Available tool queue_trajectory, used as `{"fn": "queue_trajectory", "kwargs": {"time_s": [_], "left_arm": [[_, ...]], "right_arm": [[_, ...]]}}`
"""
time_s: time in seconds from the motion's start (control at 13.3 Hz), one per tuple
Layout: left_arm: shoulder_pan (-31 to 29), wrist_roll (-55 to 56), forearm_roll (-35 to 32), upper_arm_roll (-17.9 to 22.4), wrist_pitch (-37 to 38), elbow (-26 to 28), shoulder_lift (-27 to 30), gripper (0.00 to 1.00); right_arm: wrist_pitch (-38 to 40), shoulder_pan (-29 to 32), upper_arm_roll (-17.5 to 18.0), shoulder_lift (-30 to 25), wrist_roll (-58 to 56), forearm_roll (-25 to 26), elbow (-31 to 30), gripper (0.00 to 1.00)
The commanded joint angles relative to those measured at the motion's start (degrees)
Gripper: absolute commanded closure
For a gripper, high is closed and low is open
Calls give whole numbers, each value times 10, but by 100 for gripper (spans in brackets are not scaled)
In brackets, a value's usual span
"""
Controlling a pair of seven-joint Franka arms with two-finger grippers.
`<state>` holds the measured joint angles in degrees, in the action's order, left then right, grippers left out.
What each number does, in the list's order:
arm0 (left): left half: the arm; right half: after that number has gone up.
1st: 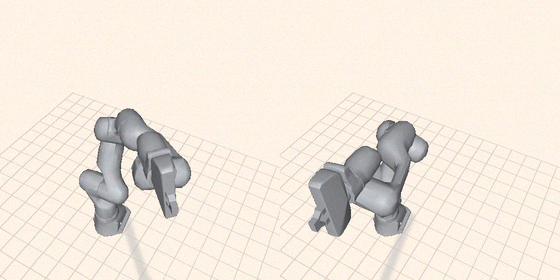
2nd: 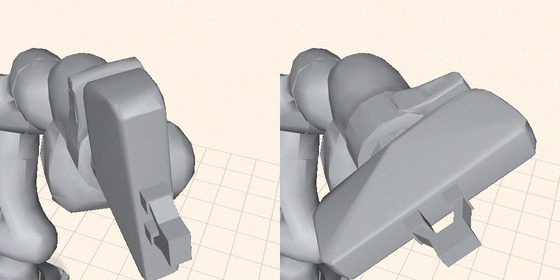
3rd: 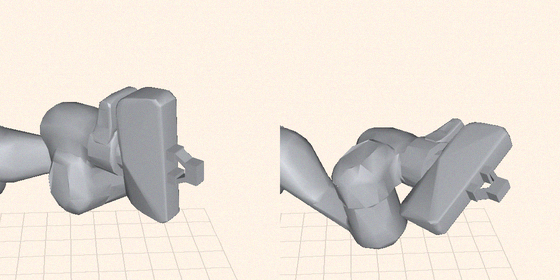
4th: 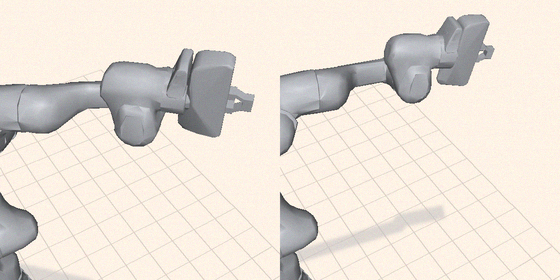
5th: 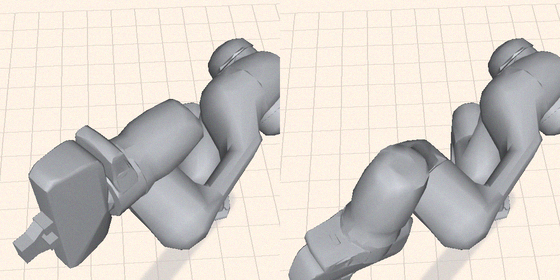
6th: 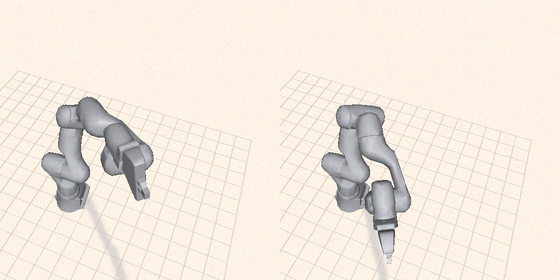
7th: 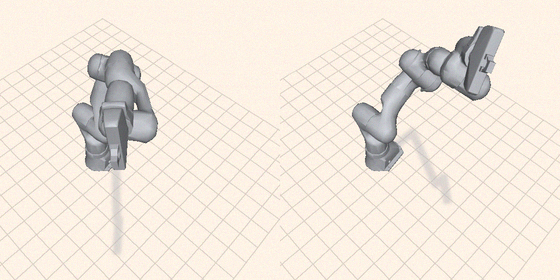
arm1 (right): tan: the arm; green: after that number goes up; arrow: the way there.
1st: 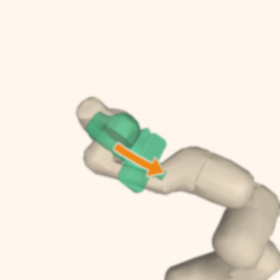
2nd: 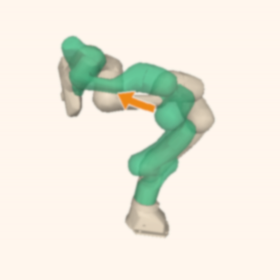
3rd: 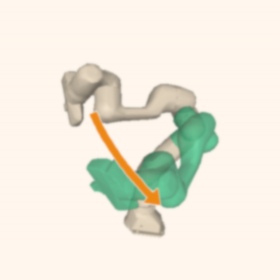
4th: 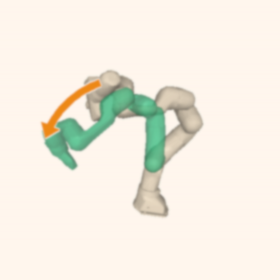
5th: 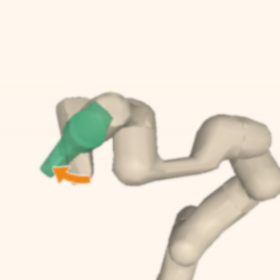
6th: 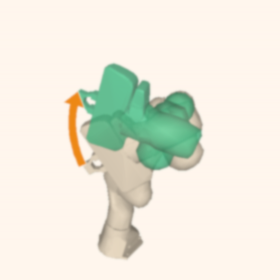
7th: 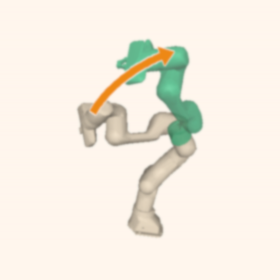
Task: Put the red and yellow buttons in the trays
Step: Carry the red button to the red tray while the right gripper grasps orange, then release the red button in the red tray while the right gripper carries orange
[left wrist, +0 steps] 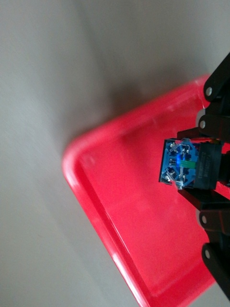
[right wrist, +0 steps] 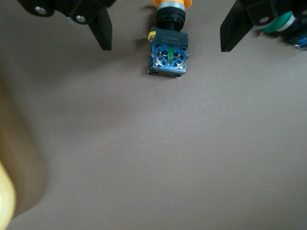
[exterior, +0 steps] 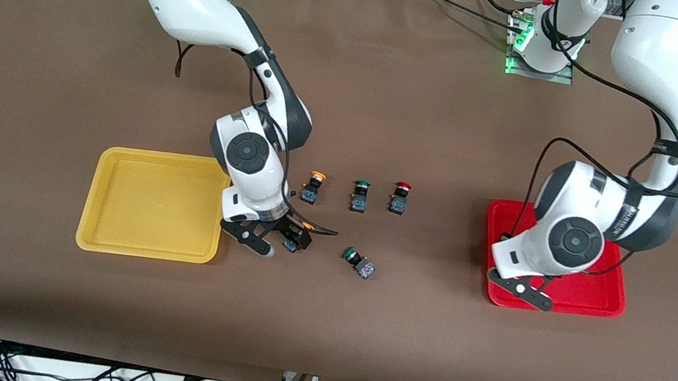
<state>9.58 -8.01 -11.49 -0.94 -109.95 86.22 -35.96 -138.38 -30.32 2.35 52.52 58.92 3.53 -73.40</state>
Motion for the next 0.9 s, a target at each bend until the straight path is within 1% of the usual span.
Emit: {"fn": "queue_trajectory", "kwargs": {"time_s": [0.0, 0.08, 0.15, 0.23, 0.3, 0.38, 0.45, 0.53, 0.6, 0.68, 0.75, 0.83], "left_arm": [[-46, -44, -14, -7, -2, 13, -9, 92], [-47, -44, -14, -7, -3, 21, -15, 92], [-47, -38, -12, -10, -12, 34, -14, 92], [-45, -34, -12, -10, -33, 54, -14, 91], [-47, -34, -12, -10, -63, 70, -14, 87], [-48, -34, -12, -10, -85, 82, -15, 87], [-49, -34, -12, -10, -98, 90, -15, 87], [-48, -33, -12, -10, -98, 90, -15, 87], [-48, -33, -12, -10, -98, 90, -14, 78], [-48, -32, -11, -10, -98, 90, -14, 34], [-48, -36, -12, -10, -94, 89, -10, 0], [-46, -38, -12, -11, -85, 89, -2, 0]], "right_arm": [[-27, -13, -10, 33, 10, 12, 28, 0], [-42, -14, -12, 40, 10, 12, 28, 0], [-49, -14, -16, 43, 8, 12, 28, 15], [-49, -14, -16, 43, 4, 12, 28, 44], [-49, -14, -16, 43, 0, 12, 28, 73], [-51, -14, -16, 43, -4, 12, 28, 96], [-51, -14, -16, 43, -8, 12, 28, 100], [-47, -14, -16, 42, -14, 14, 28, 100], [-44, -13, -17, 37, -19, 17, 28, 100], [-23, -9, -17, 31, -22, 17, 28, 100], [13, -7, -19, 24, -41, 17, 35, 100], [53, -1, -19, 12, -70, 14, 44, 100]]}}
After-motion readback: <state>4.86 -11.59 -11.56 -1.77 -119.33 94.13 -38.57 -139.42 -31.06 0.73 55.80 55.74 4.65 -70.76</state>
